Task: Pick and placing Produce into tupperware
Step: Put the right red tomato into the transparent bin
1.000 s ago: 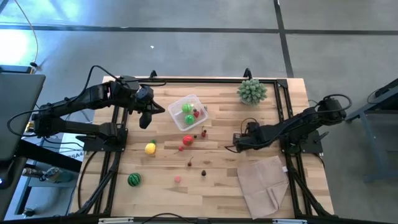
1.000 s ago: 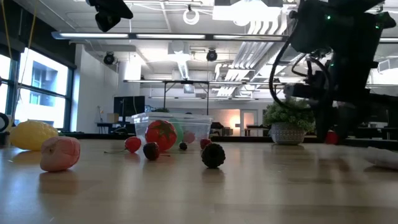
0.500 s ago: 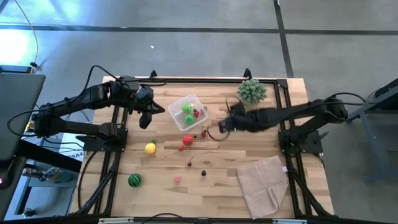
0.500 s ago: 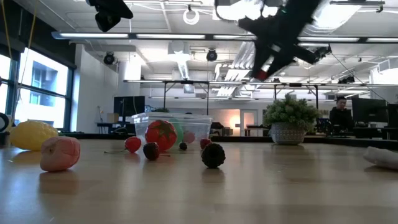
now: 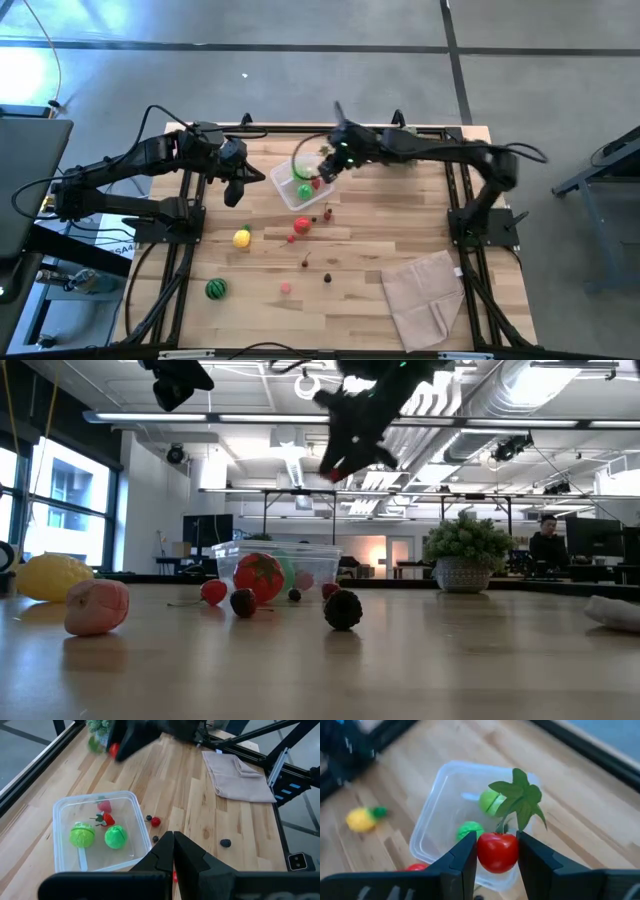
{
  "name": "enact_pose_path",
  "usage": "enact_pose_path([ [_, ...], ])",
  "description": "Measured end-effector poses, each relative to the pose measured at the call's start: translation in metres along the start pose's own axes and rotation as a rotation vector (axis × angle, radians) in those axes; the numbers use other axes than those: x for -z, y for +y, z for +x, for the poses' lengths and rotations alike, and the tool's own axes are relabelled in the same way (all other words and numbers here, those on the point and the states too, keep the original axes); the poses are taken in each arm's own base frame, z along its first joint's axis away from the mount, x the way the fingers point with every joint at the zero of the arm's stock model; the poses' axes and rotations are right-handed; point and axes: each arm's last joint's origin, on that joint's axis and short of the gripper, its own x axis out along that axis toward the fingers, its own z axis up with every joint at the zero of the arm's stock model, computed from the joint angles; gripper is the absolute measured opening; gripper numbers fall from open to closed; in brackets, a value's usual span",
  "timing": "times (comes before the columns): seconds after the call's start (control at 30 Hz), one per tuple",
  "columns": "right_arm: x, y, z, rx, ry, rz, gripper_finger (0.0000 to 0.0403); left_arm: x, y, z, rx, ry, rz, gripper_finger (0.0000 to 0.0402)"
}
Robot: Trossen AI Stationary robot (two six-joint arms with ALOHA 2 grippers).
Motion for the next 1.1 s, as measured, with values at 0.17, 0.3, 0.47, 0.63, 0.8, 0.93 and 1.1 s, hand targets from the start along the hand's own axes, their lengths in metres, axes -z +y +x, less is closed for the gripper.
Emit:
enact_pose_path([
  [0.17, -0.017, 0.005, 0.044, -0.055, 0.136, -0.150, 0.0108, 0.000, 0.000, 0.000, 0.000, 0.000, 0.000, 0.0001],
  [0.3, -0.021, 0.009, 0.076, -0.028, 0.250, -0.254, 0.0108, 0.000, 0.000, 0.000, 0.000, 0.000, 0.000, 0.0001],
  [0.47, -0.020, 0.009, 0.109, 0.009, 0.354, -0.322, 0.0108, 0.000, 0.000, 0.000, 0.000, 0.000, 0.000, 0.0001],
  [0.63, -0.019, 0.008, 0.130, 0.030, 0.381, -0.360, 0.0108, 0.000, 0.000, 0.000, 0.000, 0.000, 0.000, 0.0001],
  [0.8, -0.014, 0.000, 0.141, 0.020, 0.414, -0.345, 0.0108, 0.000, 0.000, 0.000, 0.000, 0.000, 0.000, 0.0001],
  [0.93, -0.012, -0.001, 0.143, 0.018, 0.419, -0.347, 0.0108, 0.000, 0.000, 0.000, 0.000, 0.000, 0.000, 0.0001],
  [1.1, -0.014, -0.003, 0.143, 0.003, 0.414, -0.361, 0.0108, 0.000, 0.000, 0.000, 0.000, 0.000, 0.000, 0.0001],
])
